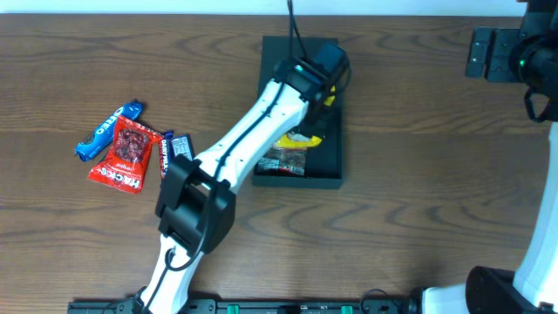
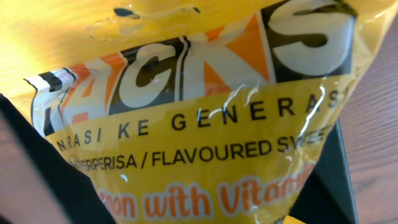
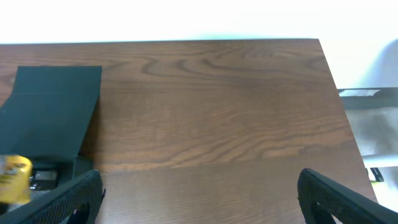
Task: Pack container
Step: 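Lower the yellow bag into the green box and open the left gripper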
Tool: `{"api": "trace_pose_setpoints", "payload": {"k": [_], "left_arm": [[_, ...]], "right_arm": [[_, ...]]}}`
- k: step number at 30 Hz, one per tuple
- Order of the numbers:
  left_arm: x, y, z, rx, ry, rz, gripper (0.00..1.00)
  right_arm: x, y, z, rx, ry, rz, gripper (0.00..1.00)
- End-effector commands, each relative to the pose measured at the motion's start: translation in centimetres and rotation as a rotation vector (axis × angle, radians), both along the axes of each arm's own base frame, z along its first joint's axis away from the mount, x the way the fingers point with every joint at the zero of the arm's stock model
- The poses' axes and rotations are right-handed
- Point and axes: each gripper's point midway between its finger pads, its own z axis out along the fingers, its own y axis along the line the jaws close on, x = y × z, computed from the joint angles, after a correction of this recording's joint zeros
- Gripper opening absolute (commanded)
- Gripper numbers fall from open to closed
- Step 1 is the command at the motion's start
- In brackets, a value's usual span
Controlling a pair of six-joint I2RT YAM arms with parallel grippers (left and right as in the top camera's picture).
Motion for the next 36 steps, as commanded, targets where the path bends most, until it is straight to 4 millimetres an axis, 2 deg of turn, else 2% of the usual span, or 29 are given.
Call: {"api": "trace_pose_setpoints", "payload": {"k": [1,4,9,12,17,25,29,31,32,36], "left_arm": [[-1.0,-0.6,-1.5,0.003,0.051,0.112,0.06],[-1.6,-0.6,-1.6,0.004,0.075,0.234,0.06],[-2.7,-0.3,-1.7,0.047,0.091,0.223,0.06],[-3.2,-0.8,-1.9,0.05,0.091,0.206,0.06],[-4.2,-1.7,-3.7,0.086,0.12,0.176,0.06],[-4.8,-1.6,-6.3,0.136,0.163,0.169,0.06],[-4.8,-1.8,-6.6,0.136,0.163,0.15,0.08],[-5.1,-2.3,-6.6,0.115,0.182,0.104,0.8],[-5.3,-2.4,-6.6,0.109,0.189,0.09,0.95],[-5.4,-2.3,-5.9,0.105,0.19,0.044,0.95]], "right_arm": [[-0.4,0.0,0.4,0.014,-0.014,-0.01,0.99],[-0.4,0.0,0.4,0.015,-0.014,-0.01,0.99],[-0.4,0.0,0.4,0.015,-0.015,-0.01,0.99],[-0.4,0.2,0.4,0.025,-0.016,0.0,0.99],[-0.3,0.5,0.4,0.035,-0.017,0.012,0.99],[-0.3,0.5,0.4,0.035,-0.016,0.012,0.99],[-0.3,0.5,0.4,0.036,-0.016,0.012,0.99],[-0.3,0.5,0.4,0.036,-0.016,0.012,0.99],[-0.3,0.5,0.4,0.035,-0.016,0.012,0.99],[-0.3,0.5,0.4,0.036,-0.016,0.012,0.99]]}}
